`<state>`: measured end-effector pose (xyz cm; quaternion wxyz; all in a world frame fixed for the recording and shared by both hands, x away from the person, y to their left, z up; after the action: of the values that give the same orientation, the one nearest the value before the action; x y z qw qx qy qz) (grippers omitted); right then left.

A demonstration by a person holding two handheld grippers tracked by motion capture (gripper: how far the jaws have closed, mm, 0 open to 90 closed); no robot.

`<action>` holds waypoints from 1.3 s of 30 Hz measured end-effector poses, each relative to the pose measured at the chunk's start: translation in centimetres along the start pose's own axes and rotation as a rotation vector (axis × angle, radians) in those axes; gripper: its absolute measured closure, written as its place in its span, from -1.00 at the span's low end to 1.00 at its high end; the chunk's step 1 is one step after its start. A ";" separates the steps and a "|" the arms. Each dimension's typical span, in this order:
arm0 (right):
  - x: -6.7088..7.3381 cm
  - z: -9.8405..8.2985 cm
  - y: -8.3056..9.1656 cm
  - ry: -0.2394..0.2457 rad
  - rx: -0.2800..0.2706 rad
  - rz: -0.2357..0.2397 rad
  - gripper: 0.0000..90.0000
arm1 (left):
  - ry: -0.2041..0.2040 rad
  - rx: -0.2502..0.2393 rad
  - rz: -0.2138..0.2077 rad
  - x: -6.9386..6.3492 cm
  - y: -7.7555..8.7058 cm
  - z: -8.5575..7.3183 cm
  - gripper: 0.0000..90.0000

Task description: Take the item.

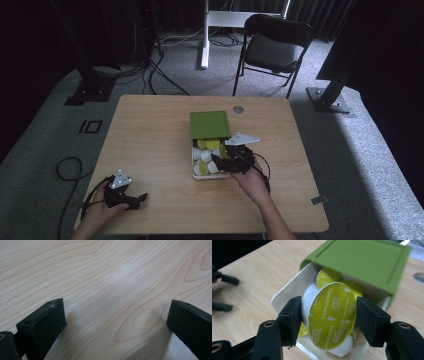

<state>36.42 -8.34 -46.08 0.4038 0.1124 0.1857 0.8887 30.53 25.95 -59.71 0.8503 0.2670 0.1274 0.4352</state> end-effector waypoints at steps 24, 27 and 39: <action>-8.3 -0.6 1.7 -0.064 -0.025 -0.259 -0.12 | -0.001 0.000 0.000 0.0 0.0 0.0 -0.93; -9.5 -1.2 1.6 -0.074 -0.013 -0.294 -0.12 | 0.001 0.001 -0.001 0.0 0.0 0.0 -0.93; -13.6 -4.1 0.8 -0.133 0.025 -0.417 -0.12 | 0.001 0.000 0.000 0.0 0.0 0.0 -0.93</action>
<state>43.29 -20.15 -50.16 0.5886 0.1352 0.1888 0.7743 30.52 25.95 -59.71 0.8503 0.2670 0.1279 0.4352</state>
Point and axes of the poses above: each handheld gripper's, and its own axes: y roughly backward along the jaws, z roughly out of its top, x roughly to its left, the point moved 6 cm from there along -y, roughly forward along the jaws, and after that the axes turned 12 degrees about -x, right-handed, at the moved point
